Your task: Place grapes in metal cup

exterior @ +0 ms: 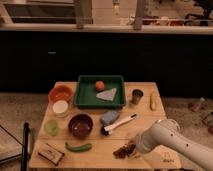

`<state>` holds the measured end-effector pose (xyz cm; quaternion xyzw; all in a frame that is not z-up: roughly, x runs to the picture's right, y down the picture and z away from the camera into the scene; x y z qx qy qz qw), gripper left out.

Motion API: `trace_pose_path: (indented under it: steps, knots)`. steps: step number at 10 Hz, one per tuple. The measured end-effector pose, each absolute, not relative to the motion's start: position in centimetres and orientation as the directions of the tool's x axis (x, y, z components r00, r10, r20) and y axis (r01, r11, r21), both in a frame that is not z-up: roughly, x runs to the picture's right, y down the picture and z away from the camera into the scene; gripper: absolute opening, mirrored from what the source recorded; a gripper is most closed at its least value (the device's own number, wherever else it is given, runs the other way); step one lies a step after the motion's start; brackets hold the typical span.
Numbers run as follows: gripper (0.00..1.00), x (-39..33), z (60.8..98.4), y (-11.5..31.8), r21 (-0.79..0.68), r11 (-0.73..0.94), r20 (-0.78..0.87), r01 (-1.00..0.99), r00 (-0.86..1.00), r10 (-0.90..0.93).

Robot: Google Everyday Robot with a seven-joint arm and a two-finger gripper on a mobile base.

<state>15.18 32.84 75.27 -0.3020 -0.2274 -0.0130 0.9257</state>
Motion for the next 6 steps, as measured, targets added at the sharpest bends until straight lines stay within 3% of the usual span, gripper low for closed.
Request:
trace_pose_path:
  steps: [6]
  knots:
    - [0.0, 15.8, 72.1, 30.6, -0.504, 0.847, 0.435, 0.17, 0.897, 0.079]
